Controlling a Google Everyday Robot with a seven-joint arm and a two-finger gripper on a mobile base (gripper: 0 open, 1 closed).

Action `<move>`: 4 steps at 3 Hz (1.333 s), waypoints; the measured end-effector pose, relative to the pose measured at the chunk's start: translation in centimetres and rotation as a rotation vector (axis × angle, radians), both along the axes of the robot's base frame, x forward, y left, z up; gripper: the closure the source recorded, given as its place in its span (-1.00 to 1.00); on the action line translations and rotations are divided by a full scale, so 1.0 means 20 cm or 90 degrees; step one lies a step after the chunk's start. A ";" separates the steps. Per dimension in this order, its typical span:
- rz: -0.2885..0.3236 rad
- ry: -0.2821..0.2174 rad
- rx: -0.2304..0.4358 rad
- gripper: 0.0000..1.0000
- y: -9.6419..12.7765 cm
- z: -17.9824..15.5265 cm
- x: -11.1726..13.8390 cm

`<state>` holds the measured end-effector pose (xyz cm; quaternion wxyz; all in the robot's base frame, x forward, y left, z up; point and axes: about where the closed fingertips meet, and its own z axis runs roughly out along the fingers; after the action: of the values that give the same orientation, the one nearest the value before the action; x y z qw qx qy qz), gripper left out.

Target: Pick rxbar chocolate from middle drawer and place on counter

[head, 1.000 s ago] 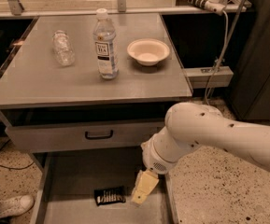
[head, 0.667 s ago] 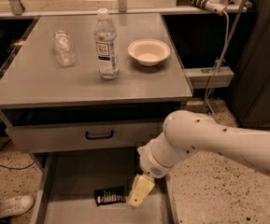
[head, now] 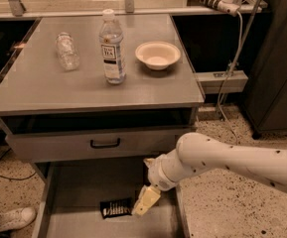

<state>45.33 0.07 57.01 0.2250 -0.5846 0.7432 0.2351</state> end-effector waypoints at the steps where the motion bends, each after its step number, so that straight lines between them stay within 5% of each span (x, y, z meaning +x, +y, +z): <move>1: 0.000 0.000 0.000 -1.00 0.00 0.00 0.00; 3: 0.010 0.000 0.030 -1.00 0.18 -0.26 0.00; 4: -0.038 0.044 0.073 -1.00 0.27 -0.39 0.00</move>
Offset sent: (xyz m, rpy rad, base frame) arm -0.0087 0.0424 -0.0629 0.0399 0.0041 0.0649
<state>45.43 5.44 49.26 0.2393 -0.5394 0.7531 0.2909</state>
